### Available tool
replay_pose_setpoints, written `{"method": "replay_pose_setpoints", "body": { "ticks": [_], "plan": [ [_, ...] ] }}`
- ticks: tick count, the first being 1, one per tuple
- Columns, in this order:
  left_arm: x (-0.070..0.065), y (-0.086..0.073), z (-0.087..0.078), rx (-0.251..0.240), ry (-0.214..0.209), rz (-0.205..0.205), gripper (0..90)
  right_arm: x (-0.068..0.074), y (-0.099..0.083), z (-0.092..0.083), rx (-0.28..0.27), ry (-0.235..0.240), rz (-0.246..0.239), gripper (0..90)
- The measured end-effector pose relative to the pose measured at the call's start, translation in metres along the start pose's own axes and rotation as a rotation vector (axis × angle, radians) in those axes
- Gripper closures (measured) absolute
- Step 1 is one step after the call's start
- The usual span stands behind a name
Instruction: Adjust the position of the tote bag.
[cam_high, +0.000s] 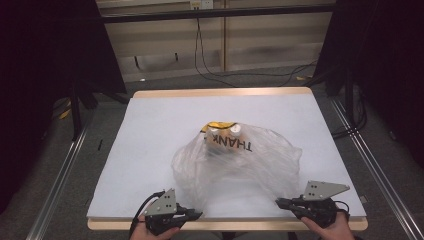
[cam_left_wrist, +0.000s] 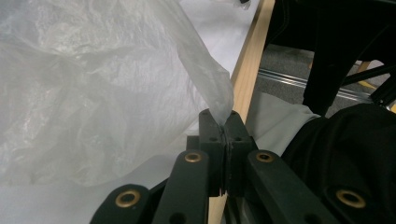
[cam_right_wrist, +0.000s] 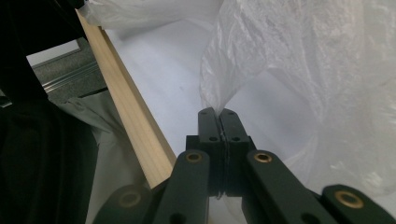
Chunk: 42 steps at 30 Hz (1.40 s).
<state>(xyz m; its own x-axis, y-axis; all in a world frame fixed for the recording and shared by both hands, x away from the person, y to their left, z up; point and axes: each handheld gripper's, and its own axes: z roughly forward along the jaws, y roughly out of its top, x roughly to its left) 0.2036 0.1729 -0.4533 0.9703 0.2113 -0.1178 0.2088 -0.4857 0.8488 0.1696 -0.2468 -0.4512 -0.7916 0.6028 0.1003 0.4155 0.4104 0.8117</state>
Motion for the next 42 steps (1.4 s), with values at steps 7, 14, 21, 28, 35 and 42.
{"method": "replay_pose_setpoints", "body": {
  "ticks": [7,14,21,28,35,42],
  "plan": [
    [0.002,0.001,-0.005,-0.024,0.009,-0.016,89.6,-0.003,0.001,-0.006,-0.058,0.001,0.025,89.6],
    [0.007,0.005,-0.017,-0.065,0.025,-0.017,89.8,-0.004,0.009,-0.009,-0.122,0.031,0.033,89.8],
    [0.008,0.010,-0.023,-0.101,0.030,0.000,89.8,-0.005,0.021,-0.010,-0.159,0.038,0.018,89.9],
    [0.008,0.015,-0.027,-0.132,0.032,0.002,89.9,-0.004,0.027,-0.019,-0.197,0.038,0.001,90.0],
    [0.011,0.020,-0.033,-0.154,0.050,0.010,89.9,-0.008,0.039,-0.026,-0.243,0.039,-0.010,90.0],
    [0.013,0.026,-0.041,-0.178,0.079,0.015,90.0,-0.010,0.054,-0.029,-0.307,0.063,-0.025,90.0]
  ]
}}
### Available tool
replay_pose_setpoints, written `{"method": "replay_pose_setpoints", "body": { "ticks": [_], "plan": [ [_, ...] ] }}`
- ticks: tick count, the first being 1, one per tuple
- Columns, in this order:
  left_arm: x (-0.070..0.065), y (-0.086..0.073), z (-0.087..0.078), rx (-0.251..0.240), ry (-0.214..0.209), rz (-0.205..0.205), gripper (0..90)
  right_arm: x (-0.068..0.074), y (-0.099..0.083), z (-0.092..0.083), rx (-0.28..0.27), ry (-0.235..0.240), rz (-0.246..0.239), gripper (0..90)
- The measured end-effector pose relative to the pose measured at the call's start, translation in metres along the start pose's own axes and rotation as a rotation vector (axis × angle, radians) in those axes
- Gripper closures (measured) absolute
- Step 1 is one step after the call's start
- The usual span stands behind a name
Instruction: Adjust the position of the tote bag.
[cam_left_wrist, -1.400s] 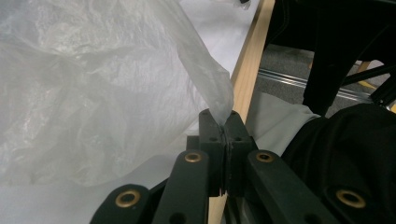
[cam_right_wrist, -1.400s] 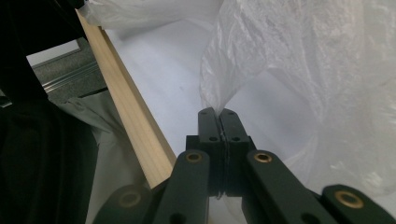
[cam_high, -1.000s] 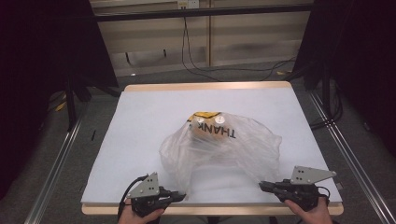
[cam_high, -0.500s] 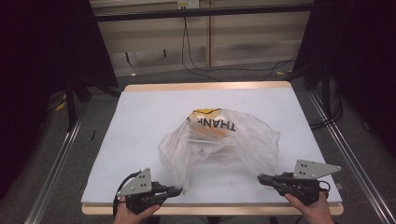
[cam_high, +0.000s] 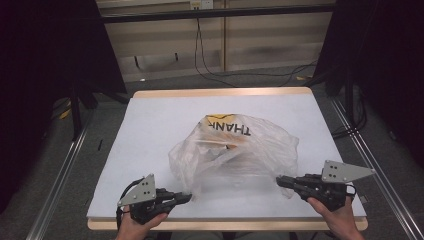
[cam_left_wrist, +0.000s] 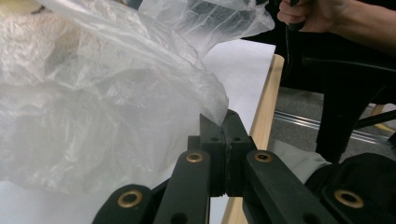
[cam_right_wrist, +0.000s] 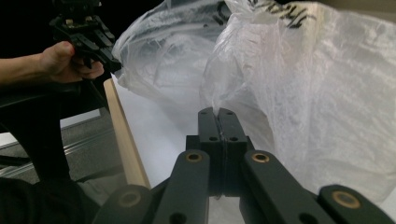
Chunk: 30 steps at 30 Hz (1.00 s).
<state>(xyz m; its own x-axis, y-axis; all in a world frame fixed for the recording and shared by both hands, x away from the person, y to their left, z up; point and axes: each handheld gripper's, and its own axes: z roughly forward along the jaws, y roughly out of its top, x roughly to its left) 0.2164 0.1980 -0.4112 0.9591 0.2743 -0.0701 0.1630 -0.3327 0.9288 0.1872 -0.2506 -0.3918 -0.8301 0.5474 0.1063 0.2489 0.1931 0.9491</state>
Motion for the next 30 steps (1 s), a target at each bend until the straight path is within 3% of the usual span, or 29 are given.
{"method": "replay_pose_setpoints", "body": {
  "ticks": [12,30],
  "plan": [
    [0.005,0.019,-0.009,-0.041,0.019,0.031,90.0,-0.008,0.029,0.005,-0.053,0.006,-0.047,90.0],
    [0.021,0.046,-0.015,-0.108,0.049,0.060,90.0,-0.023,0.065,0.006,-0.130,-0.001,-0.067,90.0]
  ]
}}
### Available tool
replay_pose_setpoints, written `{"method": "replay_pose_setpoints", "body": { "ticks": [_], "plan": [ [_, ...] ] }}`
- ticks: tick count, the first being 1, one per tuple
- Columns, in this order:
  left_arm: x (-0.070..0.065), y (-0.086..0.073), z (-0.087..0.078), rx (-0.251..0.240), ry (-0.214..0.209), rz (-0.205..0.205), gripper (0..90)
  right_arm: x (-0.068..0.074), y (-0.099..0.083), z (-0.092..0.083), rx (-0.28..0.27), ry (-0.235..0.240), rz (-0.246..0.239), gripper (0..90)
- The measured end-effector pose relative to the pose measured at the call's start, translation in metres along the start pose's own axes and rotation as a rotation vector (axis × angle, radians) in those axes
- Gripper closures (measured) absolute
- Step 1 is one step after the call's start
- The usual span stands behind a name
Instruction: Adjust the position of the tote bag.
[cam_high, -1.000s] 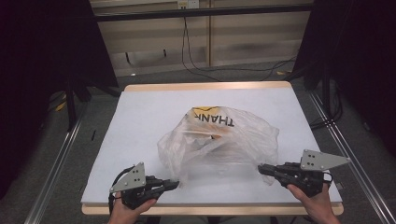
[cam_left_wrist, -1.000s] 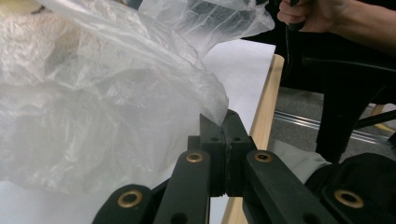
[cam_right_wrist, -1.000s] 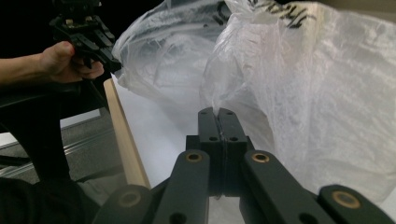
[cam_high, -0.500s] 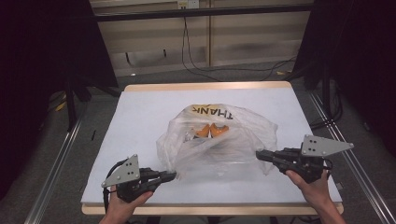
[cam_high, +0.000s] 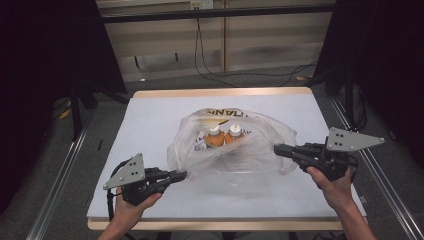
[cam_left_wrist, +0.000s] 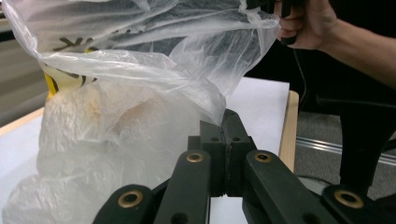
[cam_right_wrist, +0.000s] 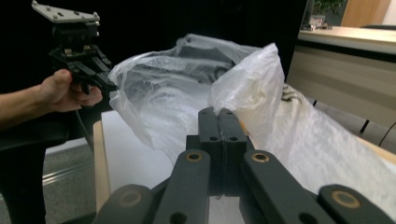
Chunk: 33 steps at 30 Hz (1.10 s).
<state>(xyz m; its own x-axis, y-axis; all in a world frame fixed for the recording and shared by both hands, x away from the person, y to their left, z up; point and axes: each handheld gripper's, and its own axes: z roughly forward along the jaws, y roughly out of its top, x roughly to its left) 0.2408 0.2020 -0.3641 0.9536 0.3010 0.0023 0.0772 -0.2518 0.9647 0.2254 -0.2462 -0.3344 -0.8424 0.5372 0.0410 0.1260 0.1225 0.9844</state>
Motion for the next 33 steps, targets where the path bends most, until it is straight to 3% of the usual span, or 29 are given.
{"method": "replay_pose_setpoints", "body": {
  "ticks": [3,9,18,33],
  "plan": [
    [0.001,0.004,0.002,-0.016,-0.006,0.002,90.0,-0.005,0.007,0.002,-0.035,0.008,0.016,90.0],
    [0.004,0.012,0.000,-0.035,0.006,0.018,90.0,-0.009,0.014,0.003,-0.051,-0.002,0.005,90.0],
    [0.019,0.030,-0.008,-0.074,0.050,0.035,90.0,-0.020,0.033,0.004,-0.090,-0.014,0.001,90.0],
    [0.038,0.057,-0.017,-0.143,0.078,0.038,90.0,-0.040,0.061,0.009,-0.120,-0.037,-0.002,90.0]
  ]
}}
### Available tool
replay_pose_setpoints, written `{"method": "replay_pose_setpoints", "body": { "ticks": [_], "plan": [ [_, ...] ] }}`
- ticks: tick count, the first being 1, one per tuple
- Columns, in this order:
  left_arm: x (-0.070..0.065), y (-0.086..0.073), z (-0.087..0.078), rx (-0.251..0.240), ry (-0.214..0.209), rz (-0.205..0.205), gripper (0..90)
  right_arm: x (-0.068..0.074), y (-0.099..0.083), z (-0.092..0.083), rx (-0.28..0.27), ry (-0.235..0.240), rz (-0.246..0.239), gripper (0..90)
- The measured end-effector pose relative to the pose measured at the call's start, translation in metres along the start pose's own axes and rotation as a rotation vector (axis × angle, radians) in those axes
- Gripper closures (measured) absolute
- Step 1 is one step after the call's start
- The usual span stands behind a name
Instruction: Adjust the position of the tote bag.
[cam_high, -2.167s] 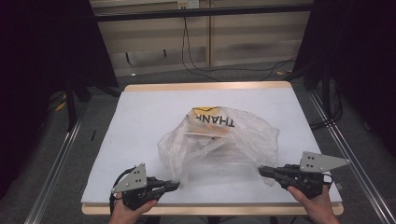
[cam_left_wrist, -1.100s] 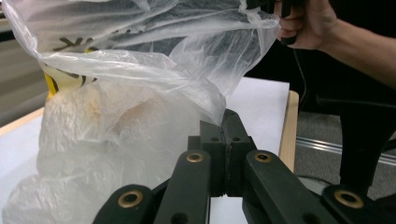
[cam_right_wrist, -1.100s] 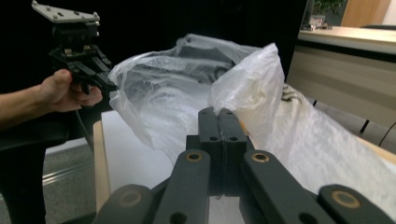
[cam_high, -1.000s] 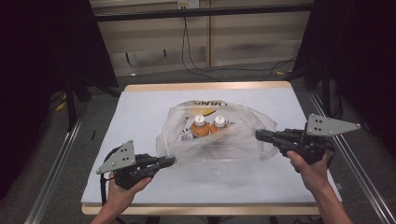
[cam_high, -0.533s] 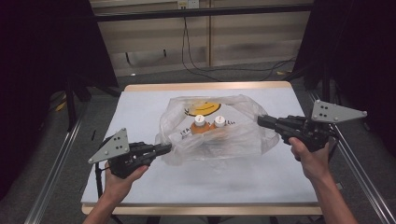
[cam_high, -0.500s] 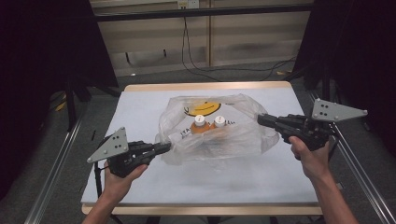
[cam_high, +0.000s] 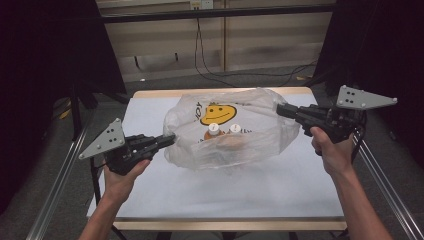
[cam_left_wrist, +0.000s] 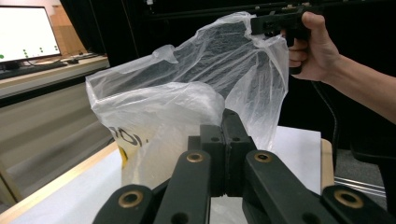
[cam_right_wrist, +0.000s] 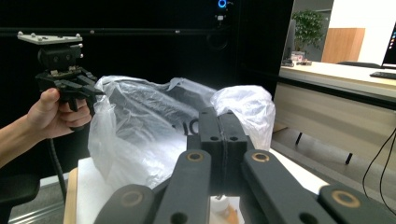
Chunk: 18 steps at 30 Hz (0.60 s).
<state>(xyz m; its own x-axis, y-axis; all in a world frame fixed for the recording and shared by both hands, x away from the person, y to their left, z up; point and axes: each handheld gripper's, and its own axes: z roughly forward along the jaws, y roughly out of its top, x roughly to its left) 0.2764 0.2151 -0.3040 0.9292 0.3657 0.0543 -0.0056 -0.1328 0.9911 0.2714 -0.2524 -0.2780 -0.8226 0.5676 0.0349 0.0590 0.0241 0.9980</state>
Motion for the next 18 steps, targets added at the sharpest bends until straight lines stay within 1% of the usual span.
{"method": "replay_pose_setpoints", "body": {
  "ticks": [1,2,4,5,6,7,8,9,11,12,13,14,15,16,18],
  "plan": [
    [0.005,0.003,-0.001,0.008,0.002,0.008,90.0,-0.002,0.004,0.001,-0.004,-0.004,-0.002,90.0],
    [0.007,0.004,-0.001,0.005,0.009,0.003,90.0,-0.003,0.006,0.001,-0.004,-0.007,-0.010,90.0],
    [0.009,0.004,-0.002,0.000,0.015,-0.004,90.0,-0.005,0.011,0.002,-0.012,-0.013,-0.008,90.0],
    [0.015,0.006,-0.003,-0.004,0.025,-0.010,90.0,-0.007,0.014,0.002,-0.013,-0.015,-0.012,90.0],
    [0.017,0.007,-0.003,-0.004,0.030,-0.012,90.0,-0.008,0.016,0.003,-0.015,-0.017,-0.009,90.0],
    [0.017,0.007,-0.003,-0.004,0.030,-0.012,90.0,-0.008,0.016,0.003,-0.015,-0.017,-0.009,90.0],
    [0.023,0.008,-0.003,-0.006,0.039,-0.021,90.0,-0.011,0.021,0.004,-0.022,-0.024,-0.009,90.0],
    [0.023,0.008,-0.003,-0.006,0.039,-0.021,90.0,-0.013,0.024,0.005,-0.023,-0.029,-0.010,90.0],
    [0.030,0.011,-0.004,-0.010,0.053,-0.025,90.0,-0.017,0.029,0.006,-0.031,-0.036,-0.007,90.0],
    [0.032,0.012,-0.004,-0.004,0.053,-0.021,90.0,-0.018,0.031,0.006,-0.035,-0.044,-0.008,90.0],
    [0.034,0.013,-0.003,-0.014,0.058,-0.029,90.0,-0.020,0.034,0.007,-0.039,-0.048,-0.005,90.0],
    [0.036,0.015,-0.004,-0.004,0.058,-0.019,90.0,-0.022,0.036,0.007,-0.044,-0.052,-0.002,90.0],
    [0.038,0.016,-0.003,-0.005,0.067,-0.019,90.0,-0.024,0.038,0.008,-0.047,-0.057,-0.003,90.0],
    [0.038,0.016,-0.003,-0.005,0.067,-0.019,90.0,-0.024,0.038,0.008,-0.047,-0.057,-0.003,90.0],
    [0.043,0.021,-0.005,-0.001,0.076,-0.012,90.0,-0.030,0.044,0.009,-0.060,-0.072,0.003,90.0]
  ]
}}
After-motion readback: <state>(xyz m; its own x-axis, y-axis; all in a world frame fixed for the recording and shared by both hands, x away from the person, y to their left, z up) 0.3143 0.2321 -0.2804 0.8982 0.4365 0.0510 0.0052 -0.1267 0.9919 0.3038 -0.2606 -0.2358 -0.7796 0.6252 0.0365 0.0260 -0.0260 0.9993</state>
